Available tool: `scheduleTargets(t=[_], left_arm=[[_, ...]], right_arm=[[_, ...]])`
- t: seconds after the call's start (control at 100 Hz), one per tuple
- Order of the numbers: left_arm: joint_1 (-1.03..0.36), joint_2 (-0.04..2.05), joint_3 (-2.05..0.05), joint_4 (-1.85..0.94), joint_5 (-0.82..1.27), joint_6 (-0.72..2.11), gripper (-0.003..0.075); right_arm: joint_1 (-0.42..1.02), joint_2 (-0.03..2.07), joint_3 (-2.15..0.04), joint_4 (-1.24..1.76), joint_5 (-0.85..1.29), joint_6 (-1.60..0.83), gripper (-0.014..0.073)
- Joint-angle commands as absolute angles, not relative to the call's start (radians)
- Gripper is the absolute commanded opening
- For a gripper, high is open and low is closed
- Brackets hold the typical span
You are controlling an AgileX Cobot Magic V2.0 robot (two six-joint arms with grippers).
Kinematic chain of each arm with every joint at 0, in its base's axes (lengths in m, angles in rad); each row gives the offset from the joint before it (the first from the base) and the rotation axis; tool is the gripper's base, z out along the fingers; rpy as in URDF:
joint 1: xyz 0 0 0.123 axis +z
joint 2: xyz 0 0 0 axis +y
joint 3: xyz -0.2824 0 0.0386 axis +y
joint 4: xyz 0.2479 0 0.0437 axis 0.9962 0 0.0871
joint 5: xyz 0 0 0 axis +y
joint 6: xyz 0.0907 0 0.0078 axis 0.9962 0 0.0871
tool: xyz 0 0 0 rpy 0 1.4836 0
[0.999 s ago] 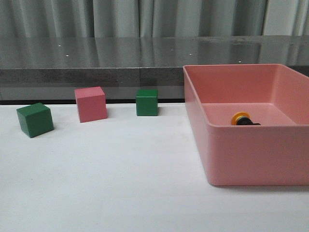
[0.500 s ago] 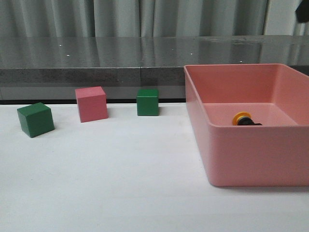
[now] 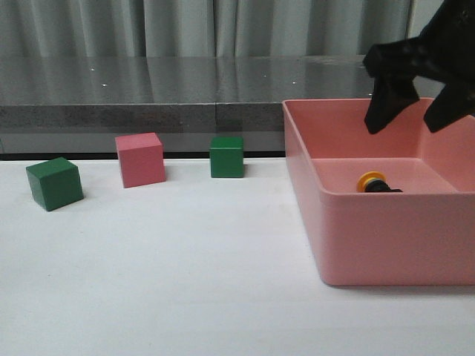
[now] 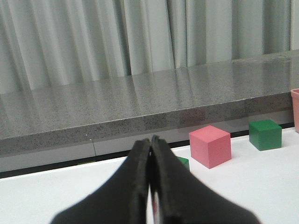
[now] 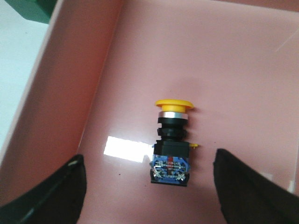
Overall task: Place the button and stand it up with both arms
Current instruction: 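Lower the right gripper into the pink bin and grasp the yellow button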
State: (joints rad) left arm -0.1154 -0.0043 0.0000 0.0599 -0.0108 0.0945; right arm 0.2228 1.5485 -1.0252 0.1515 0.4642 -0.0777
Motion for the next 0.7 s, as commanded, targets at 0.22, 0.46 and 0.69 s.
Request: scheduleTargets(t=[0.22, 0.46, 0.69], left_arm=[[-0.114, -0.036, 0.045, 0.055, -0.088, 0.087, -0.002], [-0.114, -0.036, 0.045, 0.055, -0.088, 0.087, -0.002], [-0.114, -0.036, 0.045, 0.055, -0.088, 0.087, -0.002]], right_arm=[[0.224, 1.663, -1.057, 0.135, 0.31, -0.094, 0.058], [0.223, 1.758, -1.057, 0.122, 0.296, -0.094, 0.058], [0.223, 1.791, -1.057, 0.122, 0.299, -0.093, 0.0486]])
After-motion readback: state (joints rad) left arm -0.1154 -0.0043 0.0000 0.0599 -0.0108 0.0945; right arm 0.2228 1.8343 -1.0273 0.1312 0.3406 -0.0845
